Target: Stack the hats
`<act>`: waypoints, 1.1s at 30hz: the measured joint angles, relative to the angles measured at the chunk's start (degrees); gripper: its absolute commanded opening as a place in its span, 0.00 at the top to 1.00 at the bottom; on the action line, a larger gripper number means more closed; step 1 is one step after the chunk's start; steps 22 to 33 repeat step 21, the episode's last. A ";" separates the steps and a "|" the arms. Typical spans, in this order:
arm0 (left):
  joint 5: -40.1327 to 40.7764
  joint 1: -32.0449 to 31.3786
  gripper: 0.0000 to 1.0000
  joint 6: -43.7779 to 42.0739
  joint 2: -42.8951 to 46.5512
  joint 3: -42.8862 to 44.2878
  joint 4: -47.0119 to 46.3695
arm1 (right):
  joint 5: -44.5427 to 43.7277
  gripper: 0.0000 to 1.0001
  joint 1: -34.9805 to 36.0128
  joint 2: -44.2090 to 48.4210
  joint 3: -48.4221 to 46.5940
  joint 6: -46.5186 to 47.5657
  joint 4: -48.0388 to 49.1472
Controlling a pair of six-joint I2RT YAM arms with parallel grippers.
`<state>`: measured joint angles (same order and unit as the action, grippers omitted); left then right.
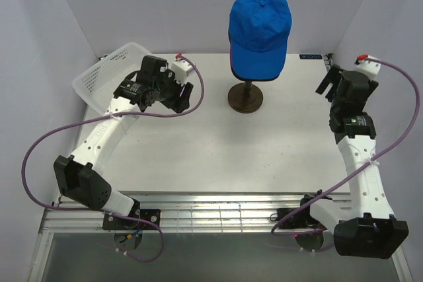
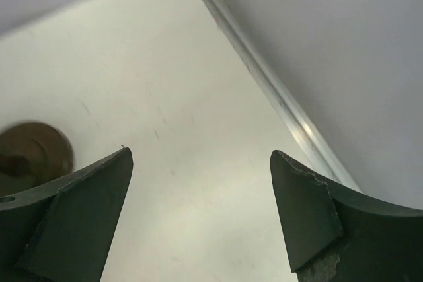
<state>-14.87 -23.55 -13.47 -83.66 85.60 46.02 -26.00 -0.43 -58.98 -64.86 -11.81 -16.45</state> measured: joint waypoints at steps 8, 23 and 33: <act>2.54 6.16 0.32 0.85 2.75 -13.64 -2.45 | 9.70 0.11 -6.60 1.79 17.31 -5.90 -8.31; 4.87 14.49 0.32 1.33 16.98 -31.15 -7.10 | 12.66 0.11 -6.64 6.25 25.07 -12.26 -7.98; 4.87 14.49 0.32 1.33 16.98 -31.15 -7.10 | 12.66 0.11 -6.64 6.25 25.07 -12.26 -7.98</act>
